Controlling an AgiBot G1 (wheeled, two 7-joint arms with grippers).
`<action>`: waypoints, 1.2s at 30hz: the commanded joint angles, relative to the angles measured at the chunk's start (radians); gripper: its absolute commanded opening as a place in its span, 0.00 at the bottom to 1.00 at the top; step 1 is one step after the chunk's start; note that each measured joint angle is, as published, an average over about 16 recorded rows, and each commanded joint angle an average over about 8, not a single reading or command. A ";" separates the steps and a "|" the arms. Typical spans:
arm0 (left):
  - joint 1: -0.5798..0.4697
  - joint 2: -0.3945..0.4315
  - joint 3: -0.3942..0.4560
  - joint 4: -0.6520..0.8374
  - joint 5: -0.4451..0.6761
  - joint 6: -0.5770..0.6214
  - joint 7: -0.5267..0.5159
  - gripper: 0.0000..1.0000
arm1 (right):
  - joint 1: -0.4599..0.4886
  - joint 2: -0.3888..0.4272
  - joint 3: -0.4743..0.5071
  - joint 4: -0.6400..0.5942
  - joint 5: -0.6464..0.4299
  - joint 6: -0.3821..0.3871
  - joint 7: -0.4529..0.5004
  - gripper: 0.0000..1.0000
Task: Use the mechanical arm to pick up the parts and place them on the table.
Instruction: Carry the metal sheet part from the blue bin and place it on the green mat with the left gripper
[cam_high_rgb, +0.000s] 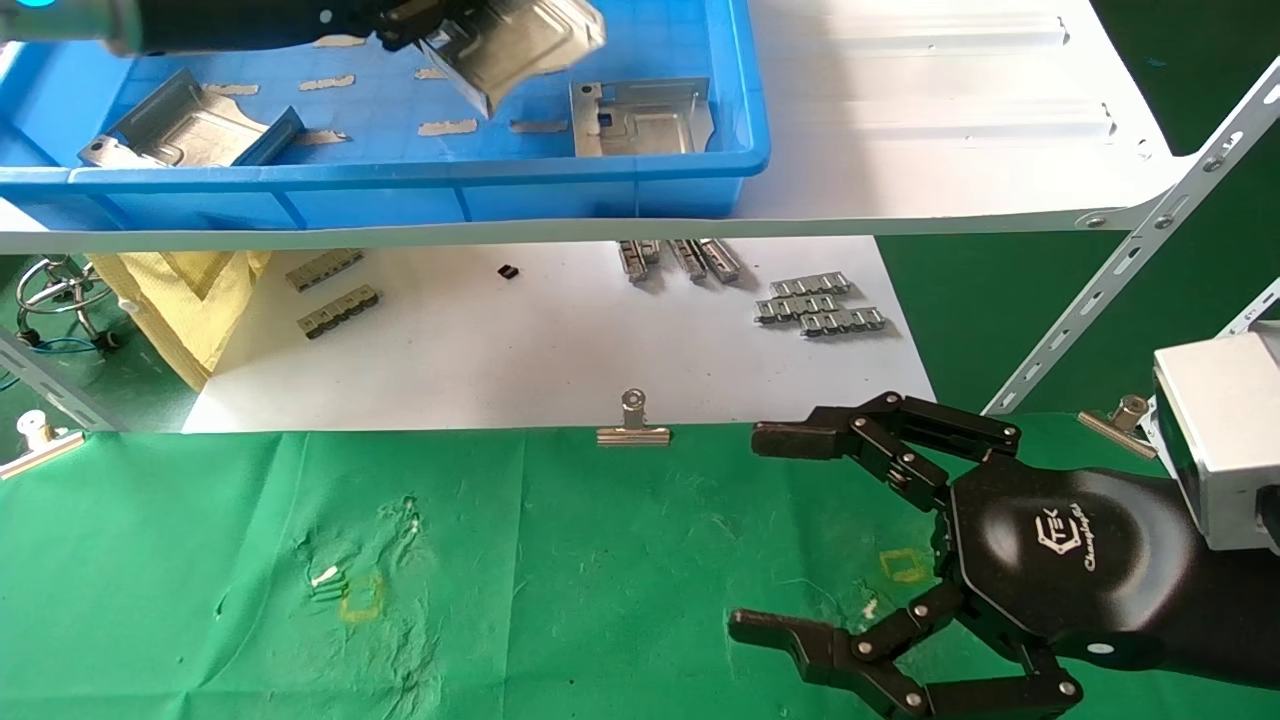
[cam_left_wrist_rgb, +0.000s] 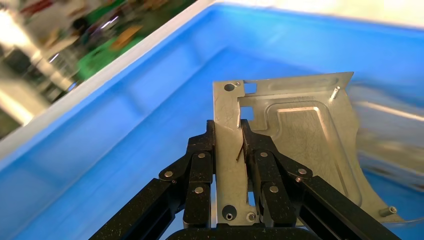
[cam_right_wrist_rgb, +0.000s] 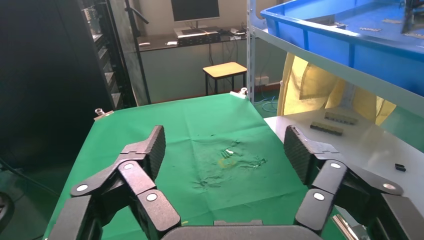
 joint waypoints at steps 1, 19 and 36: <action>-0.002 -0.022 -0.009 -0.023 -0.015 0.070 0.038 0.00 | 0.000 0.000 0.000 0.000 0.000 0.000 0.000 1.00; 0.195 -0.268 -0.016 -0.351 -0.281 0.436 0.273 0.00 | 0.000 0.000 0.000 0.000 0.000 0.000 0.000 1.00; 0.456 -0.492 0.208 -0.571 -0.417 0.403 0.469 0.00 | 0.000 0.000 0.000 0.000 0.000 0.000 0.000 1.00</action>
